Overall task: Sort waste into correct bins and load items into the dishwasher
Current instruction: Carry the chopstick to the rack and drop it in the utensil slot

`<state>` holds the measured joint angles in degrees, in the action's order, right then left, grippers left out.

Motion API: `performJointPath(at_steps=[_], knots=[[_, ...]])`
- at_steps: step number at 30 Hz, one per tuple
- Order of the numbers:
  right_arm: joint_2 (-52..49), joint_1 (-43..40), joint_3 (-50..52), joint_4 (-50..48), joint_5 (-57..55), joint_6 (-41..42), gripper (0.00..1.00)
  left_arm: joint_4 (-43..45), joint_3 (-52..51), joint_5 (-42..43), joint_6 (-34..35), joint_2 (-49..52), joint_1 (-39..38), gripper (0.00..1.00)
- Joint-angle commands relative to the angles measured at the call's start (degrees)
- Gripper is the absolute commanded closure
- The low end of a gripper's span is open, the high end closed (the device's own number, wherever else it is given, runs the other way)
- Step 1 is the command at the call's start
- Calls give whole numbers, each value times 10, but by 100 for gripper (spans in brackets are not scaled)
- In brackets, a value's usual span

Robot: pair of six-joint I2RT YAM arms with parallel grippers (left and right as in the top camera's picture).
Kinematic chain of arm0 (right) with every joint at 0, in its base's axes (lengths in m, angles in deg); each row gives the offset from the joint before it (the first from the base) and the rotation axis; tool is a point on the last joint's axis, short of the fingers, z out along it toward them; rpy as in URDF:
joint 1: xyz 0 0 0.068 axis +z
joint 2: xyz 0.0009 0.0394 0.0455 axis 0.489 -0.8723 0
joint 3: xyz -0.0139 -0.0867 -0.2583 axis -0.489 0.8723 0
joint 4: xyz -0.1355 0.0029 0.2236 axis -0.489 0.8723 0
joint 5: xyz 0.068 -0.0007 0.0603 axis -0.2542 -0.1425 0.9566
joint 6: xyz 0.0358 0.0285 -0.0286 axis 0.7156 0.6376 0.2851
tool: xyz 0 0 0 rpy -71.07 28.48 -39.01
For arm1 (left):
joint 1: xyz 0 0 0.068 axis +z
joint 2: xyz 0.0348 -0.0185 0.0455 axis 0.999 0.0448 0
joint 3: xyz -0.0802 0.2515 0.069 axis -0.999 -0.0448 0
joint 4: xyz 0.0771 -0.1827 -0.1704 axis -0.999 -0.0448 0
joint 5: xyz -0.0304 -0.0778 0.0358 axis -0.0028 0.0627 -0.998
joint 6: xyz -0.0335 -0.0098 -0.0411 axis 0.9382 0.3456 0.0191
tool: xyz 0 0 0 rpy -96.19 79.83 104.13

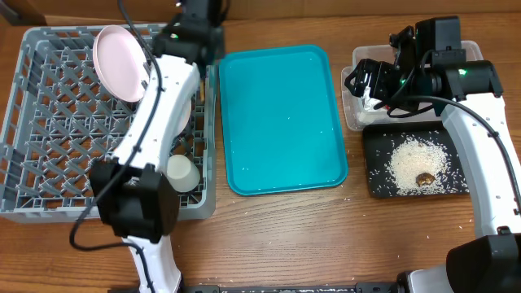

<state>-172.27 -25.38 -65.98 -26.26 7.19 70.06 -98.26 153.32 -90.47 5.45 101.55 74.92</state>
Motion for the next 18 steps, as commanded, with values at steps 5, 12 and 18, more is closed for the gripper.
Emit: performJointPath(at_steps=[5, 12, 18], knots=[[3, 2, -5, -3, -2, 0, 0, -5, -1, 103, -91, 61, 16, 96], [3, 2, -5, -3, -2, 0, 0, -11, 3, 101, -87, 70, 19, 13], [3, 2, -5, -3, -2, 0, 0, -134, 113, 101, -83, 21, 17, 13]])
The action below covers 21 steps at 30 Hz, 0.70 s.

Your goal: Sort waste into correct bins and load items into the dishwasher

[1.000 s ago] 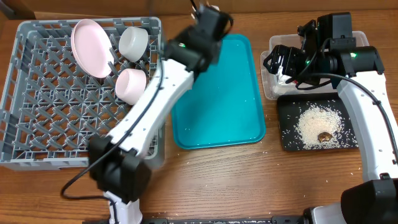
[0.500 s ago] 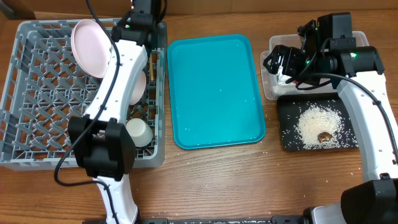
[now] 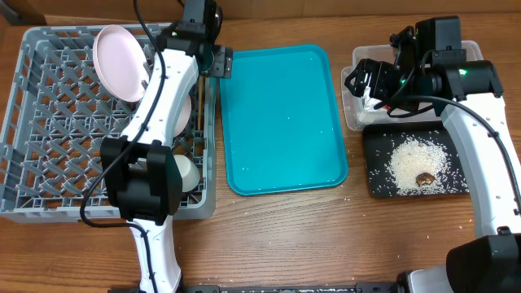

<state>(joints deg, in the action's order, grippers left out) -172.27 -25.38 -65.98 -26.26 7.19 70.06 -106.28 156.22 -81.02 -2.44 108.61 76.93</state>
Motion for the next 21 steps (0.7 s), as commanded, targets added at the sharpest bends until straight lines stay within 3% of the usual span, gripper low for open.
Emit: performJointPath(at_steps=[1, 3, 5, 11, 21], knots=[[3, 2, -5, -3, -2, 0, 0, -81, 109, 7, -4, -62, -5, 13], [3, 2, -5, -3, -2, 0, 0, -120, 149, 9, -4, -87, -8, 11], [3, 2, -5, -3, -2, 0, 0, -140, 170, 9, -4, -113, -10, 0], [3, 2, -5, -3, -2, 0, 0, -137, 174, 24, 2, -165, -11, 0], [3, 2, -5, 1, -2, 0, 0, -137, 174, 24, 2, -162, -11, 0]])
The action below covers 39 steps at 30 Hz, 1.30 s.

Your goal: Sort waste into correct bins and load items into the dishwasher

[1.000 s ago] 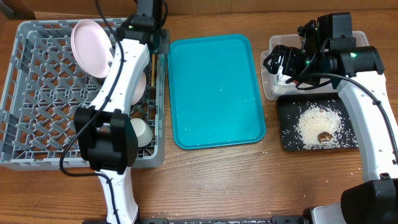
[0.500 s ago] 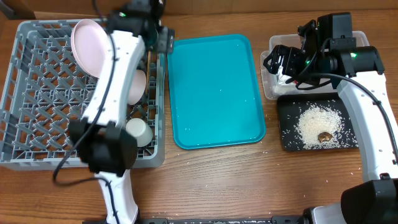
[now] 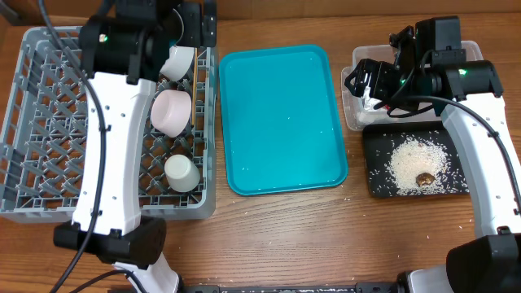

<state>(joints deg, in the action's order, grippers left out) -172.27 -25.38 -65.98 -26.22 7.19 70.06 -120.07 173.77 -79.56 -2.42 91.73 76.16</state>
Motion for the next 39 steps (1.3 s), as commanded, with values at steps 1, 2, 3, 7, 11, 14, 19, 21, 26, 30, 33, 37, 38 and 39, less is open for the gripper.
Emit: performJointPath(at_steps=[1, 2, 3, 7, 11, 14, 19, 21, 26, 30, 33, 37, 38, 39], knots=[[3, 1, -5, 4, -2, 0, 0, 1, -2, 9, 2, 7, -4, 0], [3, 1, -5, 5, -2, 0, 0, 1, -2, 9, 2, 7, -4, 0], [3, 1, -5, 2, -7, -3, 1, 1, -2, 9, 2, 7, -4, 0], [23, 0, 1, -49, -147, -17, 0, 1, -2, 9, 2, 7, -4, 0], [83, 9, 38, -152, -177, -38, 0, 1, -2, 9, 2, 7, -4, 0], [153, 10, 101, -223, -164, -37, 0, 1, -2, 9, 2, 7, -4, 0], [291, -4, 249, -308, -164, -38, 0, 1, -2, 9, 2, 7, -4, 0], [352, -10, 313, -328, -165, -41, 0, 1, -2, 9, 2, 7, -4, 0], [520, -19, 481, -360, -164, -50, 0, 1, -2, 9, 2, 7, -4, 0], [637, -26, 600, -394, -162, -50, 0, 1, -2, 9, 2, 7, -4, 0], [706, -30, 676, -425, -150, -50, 0, 1, -2, 9, 2, 7, -4, 0], [800, -41, 784, -500, -123, -50, 0, 1, -2, 9, 2, 7, -4, 0], [813, -41, 800, -512, -123, -50, 0, 1, -2, 9, 2, 7, -4, 0], [827, -41, 816, -524, -124, -50, 0, 1, -2, 9, 2, 7, -4, 0]])
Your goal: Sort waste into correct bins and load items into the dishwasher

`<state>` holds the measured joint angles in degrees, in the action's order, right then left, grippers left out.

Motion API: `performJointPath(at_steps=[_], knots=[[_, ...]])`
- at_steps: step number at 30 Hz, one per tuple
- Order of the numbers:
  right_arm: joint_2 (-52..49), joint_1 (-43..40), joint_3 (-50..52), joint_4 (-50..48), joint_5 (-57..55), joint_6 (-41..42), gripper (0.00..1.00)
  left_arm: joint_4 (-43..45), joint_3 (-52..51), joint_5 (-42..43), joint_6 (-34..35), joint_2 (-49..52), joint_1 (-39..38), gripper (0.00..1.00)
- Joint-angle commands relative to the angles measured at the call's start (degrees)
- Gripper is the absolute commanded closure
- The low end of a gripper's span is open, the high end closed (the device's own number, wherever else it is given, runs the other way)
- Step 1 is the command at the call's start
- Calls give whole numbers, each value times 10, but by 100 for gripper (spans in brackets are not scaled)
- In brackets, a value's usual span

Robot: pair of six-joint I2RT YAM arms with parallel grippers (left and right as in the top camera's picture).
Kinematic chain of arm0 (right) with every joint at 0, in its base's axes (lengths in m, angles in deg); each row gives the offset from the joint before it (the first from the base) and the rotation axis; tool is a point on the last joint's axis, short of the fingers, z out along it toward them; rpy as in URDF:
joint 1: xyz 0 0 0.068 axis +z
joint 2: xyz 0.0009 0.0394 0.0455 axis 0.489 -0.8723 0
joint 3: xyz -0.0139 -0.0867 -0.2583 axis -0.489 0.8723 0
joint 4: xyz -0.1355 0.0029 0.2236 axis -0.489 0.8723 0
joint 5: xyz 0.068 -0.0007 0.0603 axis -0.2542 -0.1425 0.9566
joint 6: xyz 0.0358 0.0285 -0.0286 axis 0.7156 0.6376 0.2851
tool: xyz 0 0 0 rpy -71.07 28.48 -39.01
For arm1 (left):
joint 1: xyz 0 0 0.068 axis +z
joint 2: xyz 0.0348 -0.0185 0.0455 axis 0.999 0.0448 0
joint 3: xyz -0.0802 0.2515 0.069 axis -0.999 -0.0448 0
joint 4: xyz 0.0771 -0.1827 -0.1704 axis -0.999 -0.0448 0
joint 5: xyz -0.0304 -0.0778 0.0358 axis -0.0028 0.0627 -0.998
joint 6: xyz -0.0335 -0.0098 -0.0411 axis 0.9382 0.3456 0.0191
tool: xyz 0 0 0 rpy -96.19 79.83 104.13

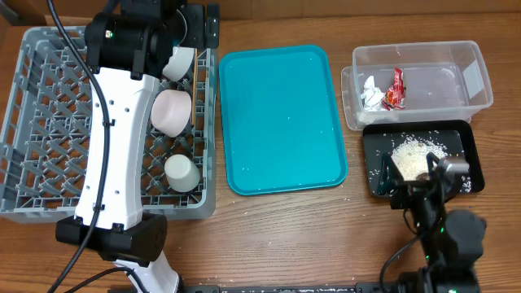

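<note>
The grey dish rack [49, 122] on the left holds a pink bowl [171, 111], a white cup [181, 172] and another white cup [177, 63]. My left arm reaches up over the rack. Its gripper [199, 24] hangs past the rack's far right corner, its fingers apart with nothing between them. The clear bin [480, 85] at the back right holds a red wrapper [395, 88] and crumpled white paper [373, 94]. In front of it, a black tray [470, 138] carries spilled rice [419, 150]. My right gripper [407, 179] sits low over the tray's front edge, and its jaws are unclear.
A teal tray [281, 118] lies bare in the middle of the table. Stray rice grains dot the wood around the black tray. The left arm covers the rack's middle columns, and the right arm's folded body hides the black tray's front part.
My right arm has left the clear bin and now sits folded at the table's front right, over the black tray's front edge. The bin's contents now show. The left arm has barely moved.
At first a pink plate stood in the rack under my left gripper while my right gripper hung over the clear bin. The left gripper then was beside the teal tray's corner, then at the rack's far right corner. Now the right arm is folded at the front.
</note>
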<state>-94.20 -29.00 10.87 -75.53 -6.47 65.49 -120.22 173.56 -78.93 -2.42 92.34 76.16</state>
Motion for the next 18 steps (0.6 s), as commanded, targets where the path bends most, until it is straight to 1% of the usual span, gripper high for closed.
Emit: performJointPath(at_steps=[1, 9, 12, 18], knots=[[56, -5, 60, -38, 13, -5, 0, 2, 0, 3, 2, 1, -4, 0], [137, -5, 133, -49, 8, -4, 0, 2, 0, 3, 2, 1, -4, 0], [160, -5, 143, -66, -13, -4, 0, 2, 0, 3, 2, 1, -4, 0], [160, -5, 144, -68, -24, -4, 0, 2, 0, 3, 2, 1, -4, 0]])
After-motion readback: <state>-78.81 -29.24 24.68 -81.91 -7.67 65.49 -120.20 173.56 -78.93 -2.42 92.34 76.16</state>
